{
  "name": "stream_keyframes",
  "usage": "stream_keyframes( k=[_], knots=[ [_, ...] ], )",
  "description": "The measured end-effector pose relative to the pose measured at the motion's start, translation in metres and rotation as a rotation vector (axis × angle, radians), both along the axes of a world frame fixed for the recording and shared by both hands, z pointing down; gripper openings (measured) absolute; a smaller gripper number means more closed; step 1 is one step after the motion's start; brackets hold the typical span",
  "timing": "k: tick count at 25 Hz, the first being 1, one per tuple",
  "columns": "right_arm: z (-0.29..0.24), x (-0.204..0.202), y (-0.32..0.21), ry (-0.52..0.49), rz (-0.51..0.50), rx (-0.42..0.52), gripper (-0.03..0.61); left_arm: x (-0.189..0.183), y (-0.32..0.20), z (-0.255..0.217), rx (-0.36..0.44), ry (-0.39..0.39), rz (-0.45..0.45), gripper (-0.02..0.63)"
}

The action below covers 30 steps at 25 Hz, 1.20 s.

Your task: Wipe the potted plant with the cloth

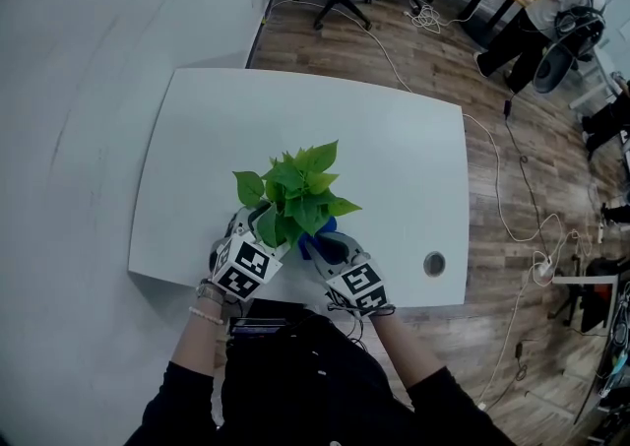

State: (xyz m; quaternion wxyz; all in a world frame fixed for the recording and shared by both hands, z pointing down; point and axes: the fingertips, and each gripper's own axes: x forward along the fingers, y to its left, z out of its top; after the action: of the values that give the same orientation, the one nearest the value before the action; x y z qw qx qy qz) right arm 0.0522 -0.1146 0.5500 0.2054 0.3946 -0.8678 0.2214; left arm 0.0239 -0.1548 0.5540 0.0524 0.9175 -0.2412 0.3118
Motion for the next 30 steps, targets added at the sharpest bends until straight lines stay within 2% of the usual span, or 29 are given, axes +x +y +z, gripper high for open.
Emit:
stream_keyframes(
  k=[2,5,10,13,14,19,22,30],
  knots=[
    [-0.002,0.004,0.004,0.008,0.016,0.009,0.075,-0.002,0.003,-0.005,0.008,0.018,-0.024,0.321],
    [-0.006,0.011,0.014,0.049,0.026,0.033,0.075,-0.009,0.01,-0.009,0.036,0.007,-0.051,0.321],
    [-0.018,0.016,0.032,0.128,-0.005,0.097,0.075,-0.026,0.028,-0.02,0.042,0.012,-0.103,0.321],
    [-0.031,0.022,0.041,0.136,0.01,0.131,0.075,-0.034,0.038,-0.035,0.061,0.03,-0.143,0.319],
    [-0.036,0.025,0.042,0.133,0.024,0.143,0.075,-0.036,0.041,-0.04,0.073,0.035,-0.159,0.309],
    [-0.062,0.037,0.05,0.133,0.083,0.22,0.075,-0.046,0.049,-0.078,0.165,0.064,-0.223,0.13],
    [-0.08,0.043,0.055,0.136,0.102,0.27,0.075,-0.048,0.055,-0.098,0.215,0.088,-0.256,0.072],
    [-0.128,0.048,0.072,0.16,0.11,0.383,0.075,-0.035,0.082,-0.155,0.353,0.13,-0.246,0.041]
  ],
)
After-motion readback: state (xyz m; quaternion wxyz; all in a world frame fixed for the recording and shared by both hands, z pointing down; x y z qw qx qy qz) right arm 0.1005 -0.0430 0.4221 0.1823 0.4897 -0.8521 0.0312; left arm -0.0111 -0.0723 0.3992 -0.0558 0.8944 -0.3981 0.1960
